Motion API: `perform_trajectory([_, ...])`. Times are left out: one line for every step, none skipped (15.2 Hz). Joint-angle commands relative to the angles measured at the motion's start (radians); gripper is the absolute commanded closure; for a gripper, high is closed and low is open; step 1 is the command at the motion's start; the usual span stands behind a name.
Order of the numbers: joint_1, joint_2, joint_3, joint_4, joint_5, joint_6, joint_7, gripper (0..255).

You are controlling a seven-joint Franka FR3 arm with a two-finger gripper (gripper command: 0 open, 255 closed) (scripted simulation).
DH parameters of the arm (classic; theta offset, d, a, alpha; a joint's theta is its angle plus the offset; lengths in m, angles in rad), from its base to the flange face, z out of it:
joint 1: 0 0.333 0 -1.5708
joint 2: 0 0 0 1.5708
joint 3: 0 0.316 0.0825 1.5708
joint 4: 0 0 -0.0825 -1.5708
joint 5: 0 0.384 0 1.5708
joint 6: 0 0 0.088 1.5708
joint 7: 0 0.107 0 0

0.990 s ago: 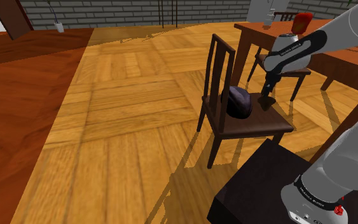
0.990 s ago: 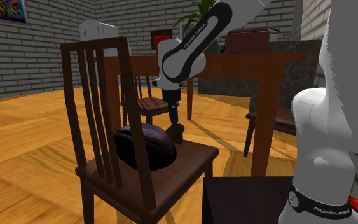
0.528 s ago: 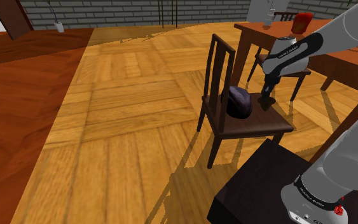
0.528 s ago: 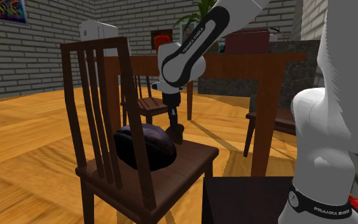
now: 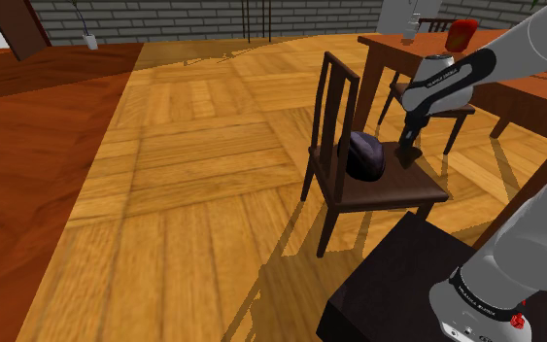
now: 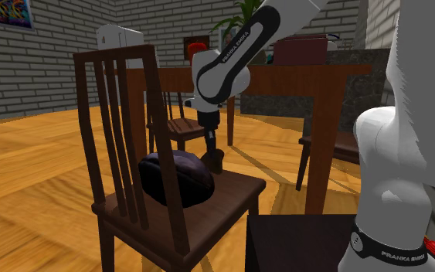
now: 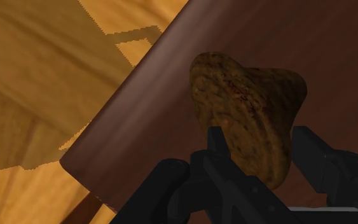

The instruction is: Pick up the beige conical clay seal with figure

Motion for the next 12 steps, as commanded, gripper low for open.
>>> perform_trajectory([0.0,-0.022,0.001,0.008,-0.012,-0.028,0.006,255])
perform_trajectory([0.001,-0.032,0.002,0.014,-0.016,-0.043,0.008,255])
perform_trajectory([0.001,-0.042,0.004,0.019,-0.021,-0.058,0.011,255])
perform_trajectory([0.001,-0.051,0.005,0.025,-0.025,-0.072,0.012,255])
perform_trajectory([0.001,-0.061,0.006,0.031,-0.029,-0.087,0.014,255])
perform_trajectory([0.001,-0.07,0.008,0.037,-0.032,-0.101,0.016,255])
perform_trajectory([0.001,-0.079,0.009,0.044,-0.036,-0.116,0.017,255])
perform_trajectory([0.002,-0.087,0.011,0.05,-0.039,-0.13,0.018,255])
perform_trajectory([0.002,-0.095,0.013,0.057,-0.041,-0.145,0.019,255])
perform_trajectory([0.002,-0.103,0.015,0.064,-0.044,-0.159,0.02,255])
perform_trajectory([0.002,-0.111,0.016,0.072,-0.046,-0.173,0.021,255])
perform_trajectory([0.002,-0.119,0.018,0.079,-0.048,-0.188,0.021,255])
